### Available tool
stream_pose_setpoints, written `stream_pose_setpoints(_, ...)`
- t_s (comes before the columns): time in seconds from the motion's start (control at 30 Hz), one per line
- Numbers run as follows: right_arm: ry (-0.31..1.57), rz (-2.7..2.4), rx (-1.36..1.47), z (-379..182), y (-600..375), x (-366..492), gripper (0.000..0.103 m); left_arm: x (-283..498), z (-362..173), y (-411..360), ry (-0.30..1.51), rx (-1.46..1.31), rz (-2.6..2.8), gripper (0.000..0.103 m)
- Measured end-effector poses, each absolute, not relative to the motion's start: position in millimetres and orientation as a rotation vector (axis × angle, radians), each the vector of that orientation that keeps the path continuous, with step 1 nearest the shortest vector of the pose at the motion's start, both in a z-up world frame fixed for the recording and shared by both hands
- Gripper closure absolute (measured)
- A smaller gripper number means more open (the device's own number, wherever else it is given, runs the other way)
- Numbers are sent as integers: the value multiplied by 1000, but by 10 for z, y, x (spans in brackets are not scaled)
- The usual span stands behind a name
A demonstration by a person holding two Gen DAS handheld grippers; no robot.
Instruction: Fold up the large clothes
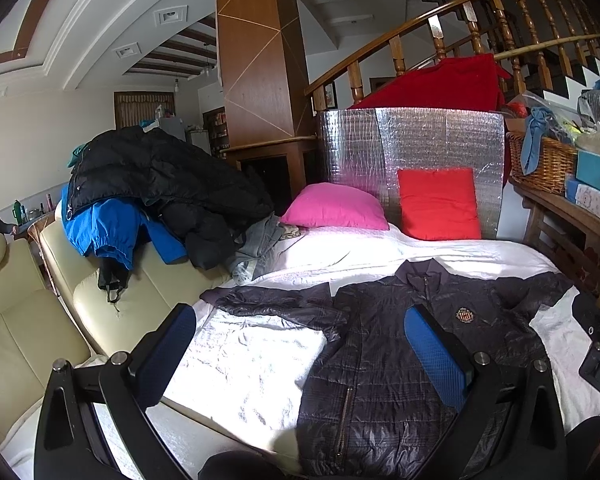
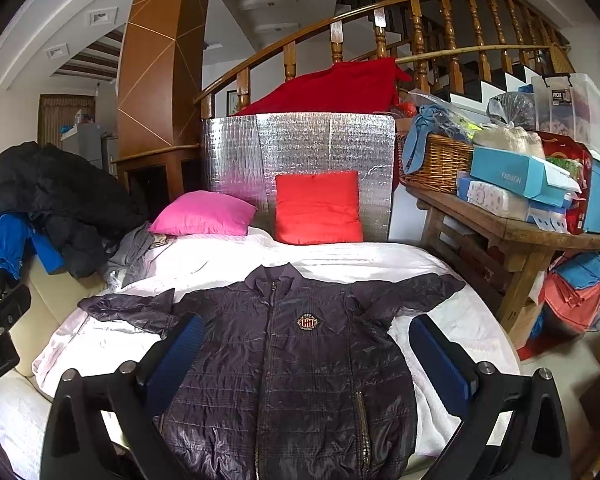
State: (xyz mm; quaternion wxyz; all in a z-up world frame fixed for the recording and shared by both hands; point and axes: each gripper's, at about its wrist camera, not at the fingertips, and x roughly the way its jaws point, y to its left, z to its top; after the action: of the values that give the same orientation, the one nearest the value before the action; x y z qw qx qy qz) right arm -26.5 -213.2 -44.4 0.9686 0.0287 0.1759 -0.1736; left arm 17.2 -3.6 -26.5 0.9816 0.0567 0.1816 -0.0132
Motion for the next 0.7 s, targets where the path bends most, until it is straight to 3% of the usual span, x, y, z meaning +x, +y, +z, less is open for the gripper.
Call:
stream_pose_setpoints(0.3,340,-349,85,-471,-2256,-196,0,290,-327,-83,384,125,-20,0)
stream_pose_setpoints(0.47,220,-234,190,-438,-2597,-260,0,667,-480,-248,429,150,-35,0)
stream_pose_setpoints(0.6,163,-164,329,-607,-3192,-181,0,1403,-916,-539,549,173,-54,0)
stream_pose_setpoints(0.7,271,-239,366,-869,-3775,123,0,2083,-1459,-800,708,171,-93,0)
